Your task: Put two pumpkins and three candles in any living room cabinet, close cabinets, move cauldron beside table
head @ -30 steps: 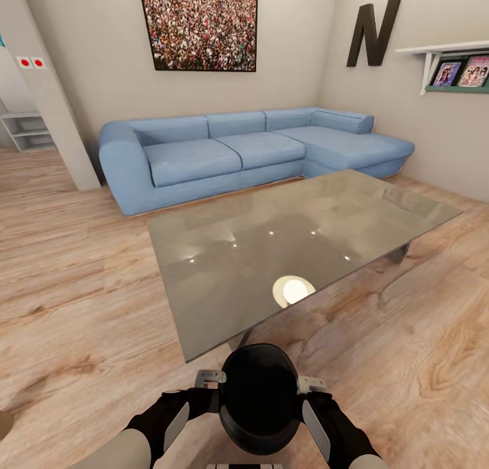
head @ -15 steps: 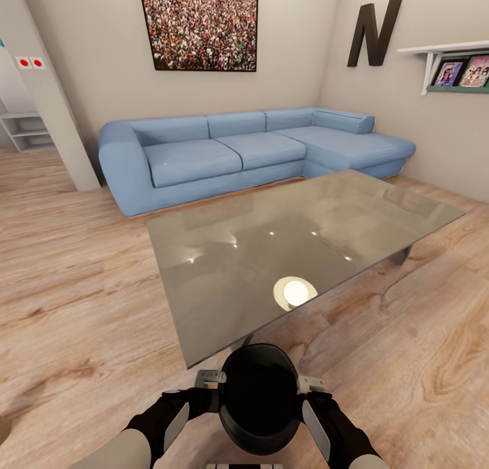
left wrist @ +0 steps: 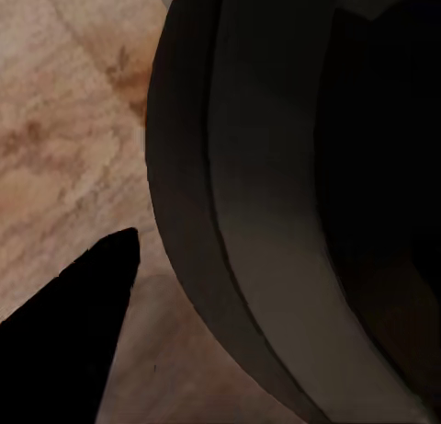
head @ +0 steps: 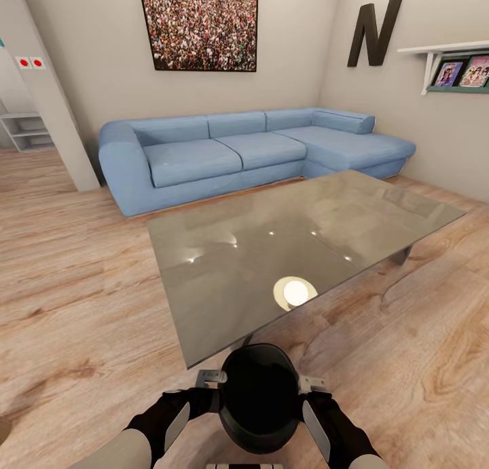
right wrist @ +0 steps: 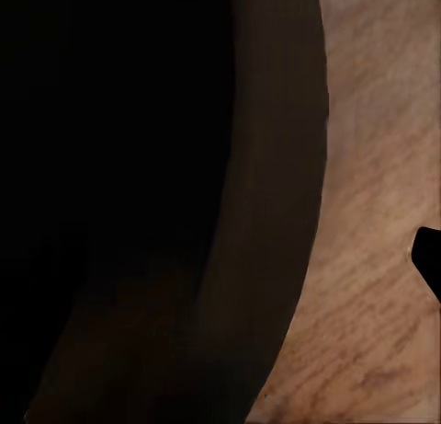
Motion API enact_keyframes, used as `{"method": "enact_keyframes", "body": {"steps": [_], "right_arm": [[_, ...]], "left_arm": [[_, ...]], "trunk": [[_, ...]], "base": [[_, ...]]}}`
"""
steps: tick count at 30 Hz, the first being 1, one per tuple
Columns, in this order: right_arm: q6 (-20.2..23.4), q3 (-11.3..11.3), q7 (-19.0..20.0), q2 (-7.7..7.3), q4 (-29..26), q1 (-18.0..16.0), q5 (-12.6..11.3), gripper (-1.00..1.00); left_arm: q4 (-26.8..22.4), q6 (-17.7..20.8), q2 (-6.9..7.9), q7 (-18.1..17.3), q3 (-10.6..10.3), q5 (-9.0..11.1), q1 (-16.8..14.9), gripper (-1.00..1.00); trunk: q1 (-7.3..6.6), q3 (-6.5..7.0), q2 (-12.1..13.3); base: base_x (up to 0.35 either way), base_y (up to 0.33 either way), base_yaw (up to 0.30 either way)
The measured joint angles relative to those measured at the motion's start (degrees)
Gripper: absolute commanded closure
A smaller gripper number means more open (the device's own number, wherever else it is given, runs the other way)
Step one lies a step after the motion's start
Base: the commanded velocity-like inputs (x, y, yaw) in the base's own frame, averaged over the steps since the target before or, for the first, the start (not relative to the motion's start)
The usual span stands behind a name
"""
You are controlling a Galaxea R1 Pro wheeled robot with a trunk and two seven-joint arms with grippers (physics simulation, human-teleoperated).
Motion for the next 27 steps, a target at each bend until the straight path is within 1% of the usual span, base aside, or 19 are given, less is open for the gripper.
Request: {"method": "enact_keyframes", "body": {"steps": [27], "right_arm": [[0.00, -0.05, 0.00, 0.00, 0.00, 0.00, 0.00, -1.00]], "left_arm": [[-0.04, 0.00, -0.01, 0.01, 0.00, 0.00, 0.00, -1.00]], "trunk": [[0.00, 0.00, 0.00]], "base": [[0.000, 0.000, 0.000]]}}
